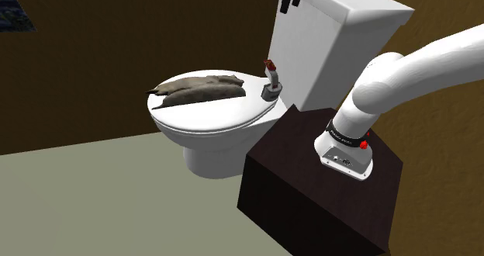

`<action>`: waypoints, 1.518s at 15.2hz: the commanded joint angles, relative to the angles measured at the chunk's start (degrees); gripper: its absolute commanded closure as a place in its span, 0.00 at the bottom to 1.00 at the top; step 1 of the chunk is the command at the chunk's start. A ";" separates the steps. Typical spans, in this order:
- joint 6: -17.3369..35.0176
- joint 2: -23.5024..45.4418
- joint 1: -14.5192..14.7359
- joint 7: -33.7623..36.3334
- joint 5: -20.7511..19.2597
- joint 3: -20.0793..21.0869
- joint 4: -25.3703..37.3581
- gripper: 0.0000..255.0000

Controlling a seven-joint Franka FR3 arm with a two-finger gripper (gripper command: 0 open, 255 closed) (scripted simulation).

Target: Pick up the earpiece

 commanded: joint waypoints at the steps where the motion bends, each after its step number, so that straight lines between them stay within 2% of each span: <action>1: 0.00 0.00 0.00 0.00 0.00 0.00 0.00 0.00; 7: 13.61 1.74 -3.61 6.42 0.38 -1.25 -10.06 0.00; 12: 25.93 5.83 -6.50 11.52 0.88 -2.28 -16.79 0.00; 19: 44.94 16.43 -9.70 17.97 2.52 -3.94 -23.14 0.00; 23: 56.47 25.15 -10.58 20.47 5.20 -5.13 -24.82 0.00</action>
